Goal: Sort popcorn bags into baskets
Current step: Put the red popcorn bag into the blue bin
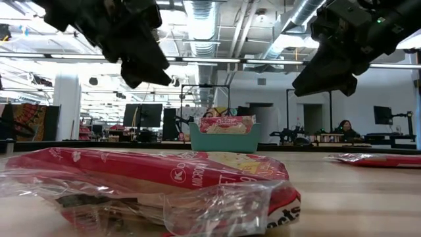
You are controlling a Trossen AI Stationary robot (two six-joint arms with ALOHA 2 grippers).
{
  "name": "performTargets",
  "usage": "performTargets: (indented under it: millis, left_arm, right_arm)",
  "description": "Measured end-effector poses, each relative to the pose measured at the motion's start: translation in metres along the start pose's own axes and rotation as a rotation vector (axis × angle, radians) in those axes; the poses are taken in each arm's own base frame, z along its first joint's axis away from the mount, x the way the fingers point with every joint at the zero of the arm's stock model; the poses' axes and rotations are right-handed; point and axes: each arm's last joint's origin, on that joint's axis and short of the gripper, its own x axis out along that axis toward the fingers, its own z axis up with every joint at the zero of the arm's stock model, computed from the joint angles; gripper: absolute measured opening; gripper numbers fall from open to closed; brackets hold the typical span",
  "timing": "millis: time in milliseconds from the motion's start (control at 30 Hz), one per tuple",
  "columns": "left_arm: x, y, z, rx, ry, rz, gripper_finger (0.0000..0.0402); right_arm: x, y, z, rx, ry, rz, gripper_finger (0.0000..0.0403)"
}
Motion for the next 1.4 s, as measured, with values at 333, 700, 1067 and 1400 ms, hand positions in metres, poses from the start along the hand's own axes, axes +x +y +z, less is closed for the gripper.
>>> performTargets:
  millis: [333,700,1067,1400]
  left_arm:
    - [0.031,-0.034,-0.024,0.051,-0.016,-0.006,0.0248]
    - [0.097,-0.046,-0.053,0.262,0.303,-0.196,0.0252]
    - [0.104,-0.017,-0.037,0.222,0.287,-0.345,0.0252]
    - [0.137,-0.006,-0.058,0.206,0.271,-0.516,0.0251]
  right_arm:
    - [-0.003,0.005,-0.002,-0.003,0.000,0.024,0.0153]
    - [0.002,0.001,-0.005,-0.014,0.045,0.011,0.0157]
    - [0.007,-0.009,-0.001,-0.007,0.049,-0.039,0.0158]
    - [0.012,-0.017,0.002,0.009,0.111,-0.037,0.0156]
